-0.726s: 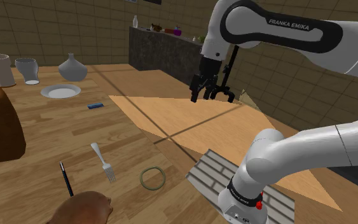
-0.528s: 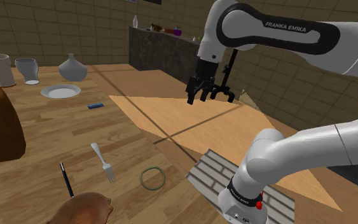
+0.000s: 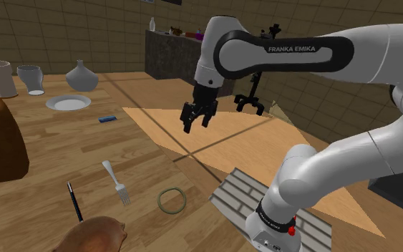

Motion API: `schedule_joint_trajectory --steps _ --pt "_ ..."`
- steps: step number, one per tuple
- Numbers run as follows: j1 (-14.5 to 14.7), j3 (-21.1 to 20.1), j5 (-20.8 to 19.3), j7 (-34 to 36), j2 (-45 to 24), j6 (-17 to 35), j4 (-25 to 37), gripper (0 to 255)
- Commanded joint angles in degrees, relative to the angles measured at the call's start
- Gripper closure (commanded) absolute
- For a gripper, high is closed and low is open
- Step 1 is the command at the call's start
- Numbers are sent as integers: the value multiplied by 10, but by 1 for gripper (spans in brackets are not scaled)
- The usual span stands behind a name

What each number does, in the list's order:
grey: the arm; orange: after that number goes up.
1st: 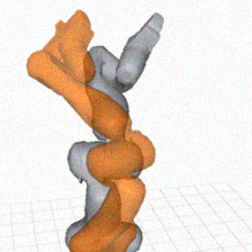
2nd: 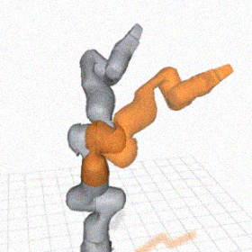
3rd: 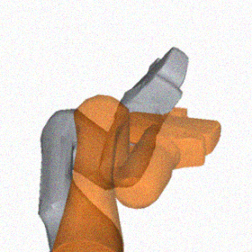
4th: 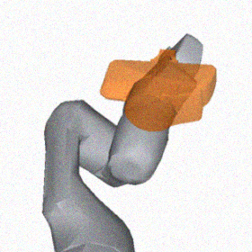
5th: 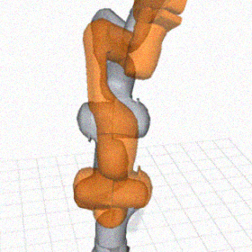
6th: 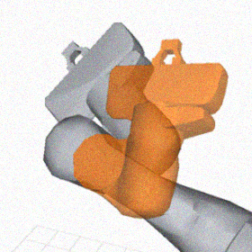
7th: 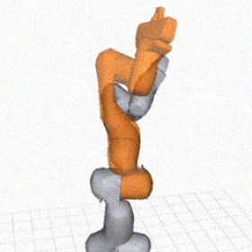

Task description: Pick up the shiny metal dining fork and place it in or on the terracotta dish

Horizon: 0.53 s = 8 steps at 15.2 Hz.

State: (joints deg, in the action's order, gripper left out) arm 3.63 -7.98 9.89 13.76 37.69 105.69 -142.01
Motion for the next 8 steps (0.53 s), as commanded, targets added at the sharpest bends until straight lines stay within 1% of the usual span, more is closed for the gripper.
schedule_joint_trajectory --steps 1,5,8 --pt "5 -24 6 23 -27 35 2 0" --pt "10 -72 6 70 -92 106 12 0" --pt "9 -107 -6 110 -149 155 29 0"
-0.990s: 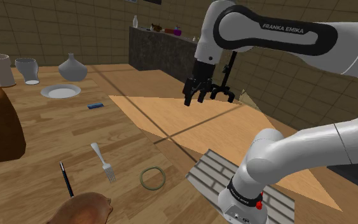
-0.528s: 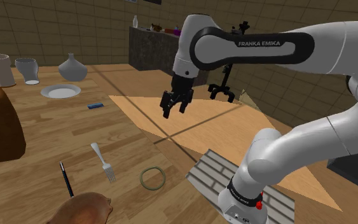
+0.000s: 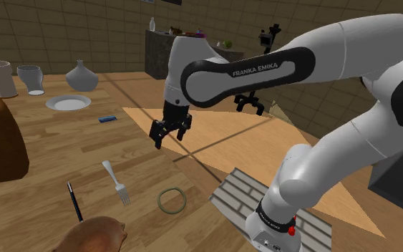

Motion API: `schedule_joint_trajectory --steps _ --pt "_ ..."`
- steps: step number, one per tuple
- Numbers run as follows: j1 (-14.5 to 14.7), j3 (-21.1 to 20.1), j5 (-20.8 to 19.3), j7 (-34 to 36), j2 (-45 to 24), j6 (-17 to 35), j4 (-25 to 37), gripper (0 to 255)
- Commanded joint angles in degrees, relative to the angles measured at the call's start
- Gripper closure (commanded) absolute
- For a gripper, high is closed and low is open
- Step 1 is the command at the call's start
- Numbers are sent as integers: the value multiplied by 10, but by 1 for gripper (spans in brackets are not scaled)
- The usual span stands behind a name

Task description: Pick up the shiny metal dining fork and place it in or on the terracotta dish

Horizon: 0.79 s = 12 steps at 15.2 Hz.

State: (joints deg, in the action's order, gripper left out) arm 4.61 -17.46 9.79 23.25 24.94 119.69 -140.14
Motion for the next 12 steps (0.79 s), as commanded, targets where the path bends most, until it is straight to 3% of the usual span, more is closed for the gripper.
schedule_joint_trajectory --steps 1,6,12 --pt "-2 -24 -11 30 -41 30 18 0" --pt "-11 -78 -70 115 -150 97 68 0" --pt "-3 -114 -198 246 -297 141 156 0"
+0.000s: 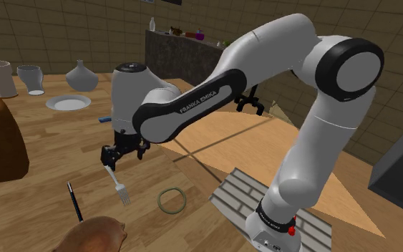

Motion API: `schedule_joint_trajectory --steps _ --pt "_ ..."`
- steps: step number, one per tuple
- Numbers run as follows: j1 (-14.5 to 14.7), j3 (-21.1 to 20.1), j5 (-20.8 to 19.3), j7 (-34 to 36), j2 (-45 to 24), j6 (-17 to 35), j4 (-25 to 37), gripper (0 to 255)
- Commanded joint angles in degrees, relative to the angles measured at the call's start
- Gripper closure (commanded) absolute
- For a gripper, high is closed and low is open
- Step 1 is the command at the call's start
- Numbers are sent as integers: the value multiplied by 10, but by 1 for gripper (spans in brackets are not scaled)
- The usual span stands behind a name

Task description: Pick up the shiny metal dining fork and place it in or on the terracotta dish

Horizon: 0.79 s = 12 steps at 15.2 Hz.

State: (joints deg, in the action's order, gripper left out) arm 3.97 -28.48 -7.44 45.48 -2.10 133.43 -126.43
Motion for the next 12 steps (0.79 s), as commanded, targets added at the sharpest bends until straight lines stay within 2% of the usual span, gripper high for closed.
schedule_joint_trajectory --steps 1,3,12 --pt "10 -4 -49 46 -51 6 37 0" --pt "25 1 -88 81 -94 7 71 0" --pt "34 17 -126 106 -139 50 65 0"
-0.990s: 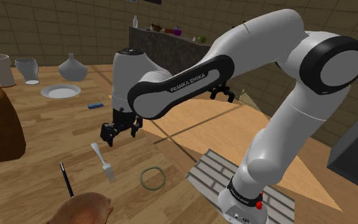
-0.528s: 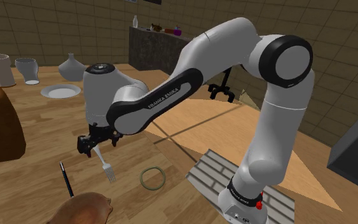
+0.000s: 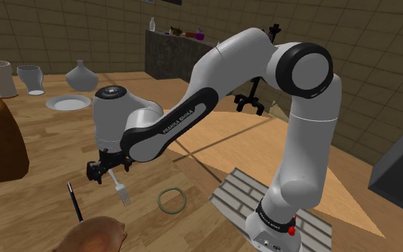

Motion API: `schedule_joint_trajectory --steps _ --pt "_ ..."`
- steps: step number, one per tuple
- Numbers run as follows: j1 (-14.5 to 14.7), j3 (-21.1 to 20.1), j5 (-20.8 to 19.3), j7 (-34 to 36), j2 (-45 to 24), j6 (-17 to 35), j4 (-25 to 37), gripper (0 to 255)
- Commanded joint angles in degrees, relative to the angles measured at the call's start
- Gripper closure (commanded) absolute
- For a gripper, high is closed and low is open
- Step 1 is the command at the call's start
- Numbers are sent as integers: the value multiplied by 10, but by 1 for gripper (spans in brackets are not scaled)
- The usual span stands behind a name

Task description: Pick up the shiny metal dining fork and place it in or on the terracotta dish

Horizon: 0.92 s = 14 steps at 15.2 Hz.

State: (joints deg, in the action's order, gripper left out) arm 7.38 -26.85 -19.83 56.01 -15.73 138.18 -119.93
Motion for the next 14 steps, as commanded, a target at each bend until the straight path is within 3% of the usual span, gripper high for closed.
schedule_joint_trajectory --steps 1,6,7,14 --pt "0 1 -2 1 -2 2 0 0" --pt "0 1 -2 1 -2 2 0 0" --pt "0 1 -2 1 -2 2 0 255" --pt "0 1 -2 1 -2 2 0 255"
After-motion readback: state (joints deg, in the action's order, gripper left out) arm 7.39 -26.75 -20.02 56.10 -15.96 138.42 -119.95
